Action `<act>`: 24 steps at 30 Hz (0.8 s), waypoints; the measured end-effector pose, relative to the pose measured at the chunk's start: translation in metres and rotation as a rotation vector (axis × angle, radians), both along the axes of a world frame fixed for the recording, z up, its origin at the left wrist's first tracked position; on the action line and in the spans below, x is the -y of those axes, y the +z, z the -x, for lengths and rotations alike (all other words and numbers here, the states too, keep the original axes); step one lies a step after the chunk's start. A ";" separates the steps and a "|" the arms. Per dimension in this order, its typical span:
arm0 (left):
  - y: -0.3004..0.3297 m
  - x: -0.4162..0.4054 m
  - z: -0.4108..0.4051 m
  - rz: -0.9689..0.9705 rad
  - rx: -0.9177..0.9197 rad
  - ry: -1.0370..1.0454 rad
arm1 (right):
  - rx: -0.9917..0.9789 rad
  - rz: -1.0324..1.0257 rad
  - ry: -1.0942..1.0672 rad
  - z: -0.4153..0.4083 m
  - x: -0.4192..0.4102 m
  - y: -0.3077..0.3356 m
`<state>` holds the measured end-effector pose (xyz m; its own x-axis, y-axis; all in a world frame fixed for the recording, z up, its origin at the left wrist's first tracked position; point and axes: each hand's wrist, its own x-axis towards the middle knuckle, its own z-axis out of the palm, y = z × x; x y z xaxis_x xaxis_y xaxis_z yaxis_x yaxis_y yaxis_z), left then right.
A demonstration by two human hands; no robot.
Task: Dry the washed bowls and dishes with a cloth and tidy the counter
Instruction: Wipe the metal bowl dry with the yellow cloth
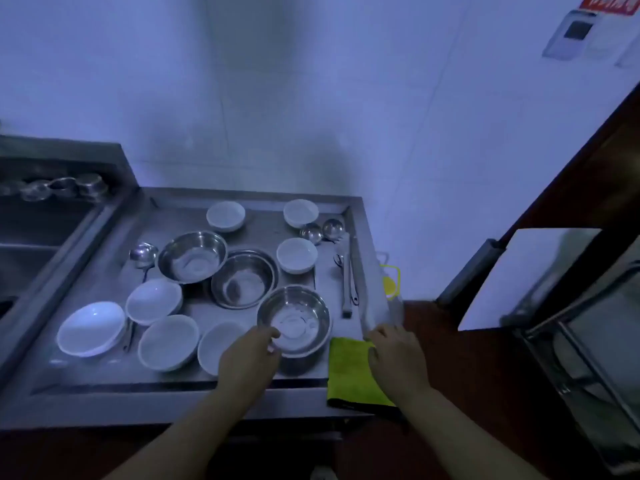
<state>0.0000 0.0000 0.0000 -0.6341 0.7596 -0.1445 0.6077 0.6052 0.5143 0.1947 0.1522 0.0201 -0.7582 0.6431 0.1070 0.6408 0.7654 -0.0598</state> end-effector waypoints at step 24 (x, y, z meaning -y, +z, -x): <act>-0.081 -0.089 -0.024 -0.295 1.070 1.135 | 0.316 0.383 0.160 0.009 -0.099 -0.104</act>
<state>0.0235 0.0887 -0.0810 -0.5736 0.0629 -0.8167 -0.7757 0.2786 0.5662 0.1857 0.2516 -0.0836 -0.8076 0.4643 -0.3635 0.5493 0.8166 -0.1772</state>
